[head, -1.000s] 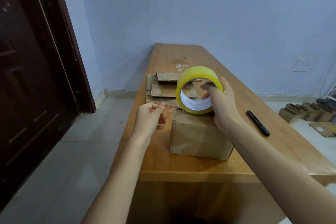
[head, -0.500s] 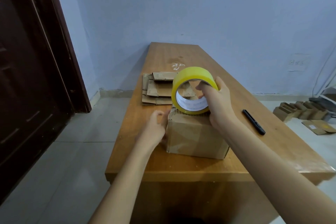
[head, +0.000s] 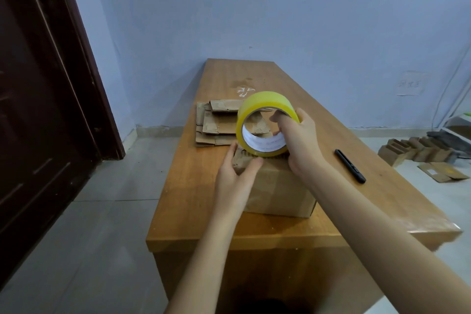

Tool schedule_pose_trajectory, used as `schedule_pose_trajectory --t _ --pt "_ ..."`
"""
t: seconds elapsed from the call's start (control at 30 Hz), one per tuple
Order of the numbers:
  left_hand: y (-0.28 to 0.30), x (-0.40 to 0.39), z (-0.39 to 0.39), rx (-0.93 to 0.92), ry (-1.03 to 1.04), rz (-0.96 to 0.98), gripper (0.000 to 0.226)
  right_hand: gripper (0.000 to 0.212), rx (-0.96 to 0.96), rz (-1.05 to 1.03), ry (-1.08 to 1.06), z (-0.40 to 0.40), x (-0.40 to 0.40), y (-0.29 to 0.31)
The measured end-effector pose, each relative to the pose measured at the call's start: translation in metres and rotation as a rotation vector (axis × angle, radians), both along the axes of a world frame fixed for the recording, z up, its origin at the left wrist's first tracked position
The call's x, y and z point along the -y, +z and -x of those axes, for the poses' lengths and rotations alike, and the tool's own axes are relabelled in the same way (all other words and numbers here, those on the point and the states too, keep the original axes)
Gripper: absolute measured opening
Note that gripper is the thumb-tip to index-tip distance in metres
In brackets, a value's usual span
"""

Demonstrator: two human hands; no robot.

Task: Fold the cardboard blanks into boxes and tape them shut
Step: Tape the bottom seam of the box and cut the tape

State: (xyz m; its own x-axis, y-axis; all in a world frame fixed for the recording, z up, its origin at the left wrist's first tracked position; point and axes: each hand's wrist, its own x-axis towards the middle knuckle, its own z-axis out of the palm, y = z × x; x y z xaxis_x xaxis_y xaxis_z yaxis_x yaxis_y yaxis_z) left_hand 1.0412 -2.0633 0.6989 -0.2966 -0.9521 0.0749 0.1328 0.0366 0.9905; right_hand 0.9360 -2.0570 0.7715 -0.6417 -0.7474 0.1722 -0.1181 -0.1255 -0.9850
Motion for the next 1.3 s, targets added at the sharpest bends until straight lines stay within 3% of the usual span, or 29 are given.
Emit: schedule_pose_trajectory --t 0.07,0.17,0.27,0.3,0.33,0.4,0.5,0.6,0.8,0.9,1.03,1.1,1.17,1.3 --pt "-0.003 -0.004 -0.003 0.019 -0.037 -0.103 0.038 0.053 -0.002 0.007 0.007 0.000 0.000 -0.001" --pt "-0.008 -0.007 -0.007 0.112 -0.068 -0.083 0.038 0.053 0.005 0.007 0.009 0.001 0.000 -0.001" --pt "-0.010 -0.003 -0.012 0.278 0.051 0.165 0.082 0.041 -0.002 -0.013 0.001 0.003 0.001 -0.002" --pt "-0.009 -0.001 -0.012 0.297 0.103 0.300 0.084 0.039 -0.003 -0.017 -0.006 0.004 0.002 -0.003" --pt "-0.007 0.000 -0.010 0.285 0.120 0.420 0.076 0.038 -0.003 -0.016 -0.012 0.004 0.003 -0.003" --pt "-0.005 -0.002 -0.005 0.193 0.095 0.416 0.054 0.042 -0.007 -0.009 -0.008 0.004 0.004 -0.002" --pt "-0.011 -0.003 0.001 0.144 0.167 0.392 0.052 0.047 0.025 0.002 0.021 0.003 0.004 0.000" --pt "-0.012 0.000 -0.003 0.217 0.196 0.452 0.052 0.016 0.017 0.002 0.011 0.006 0.009 -0.002" --pt "-0.002 0.022 -0.030 0.501 0.113 0.558 0.055 0.024 0.004 0.049 0.098 -0.007 0.021 -0.002" --pt "0.000 0.022 -0.036 0.693 0.128 0.623 0.057 0.022 -0.129 0.013 0.143 -0.006 0.025 -0.002" --pt "0.007 0.018 -0.037 0.807 0.146 0.692 0.049 0.023 -0.639 -0.257 0.364 0.029 0.013 0.012" --pt "0.010 0.016 -0.036 0.833 0.134 0.709 0.044 0.006 -0.684 -0.374 0.434 0.040 0.009 0.014" --pt "0.011 0.015 -0.035 0.863 0.137 0.713 0.043 0.025 -0.694 -0.370 0.369 0.041 0.007 0.006" --pt "0.012 0.017 -0.038 0.946 0.158 0.759 0.040 0.024 -0.642 -0.225 0.313 0.032 0.002 -0.014"
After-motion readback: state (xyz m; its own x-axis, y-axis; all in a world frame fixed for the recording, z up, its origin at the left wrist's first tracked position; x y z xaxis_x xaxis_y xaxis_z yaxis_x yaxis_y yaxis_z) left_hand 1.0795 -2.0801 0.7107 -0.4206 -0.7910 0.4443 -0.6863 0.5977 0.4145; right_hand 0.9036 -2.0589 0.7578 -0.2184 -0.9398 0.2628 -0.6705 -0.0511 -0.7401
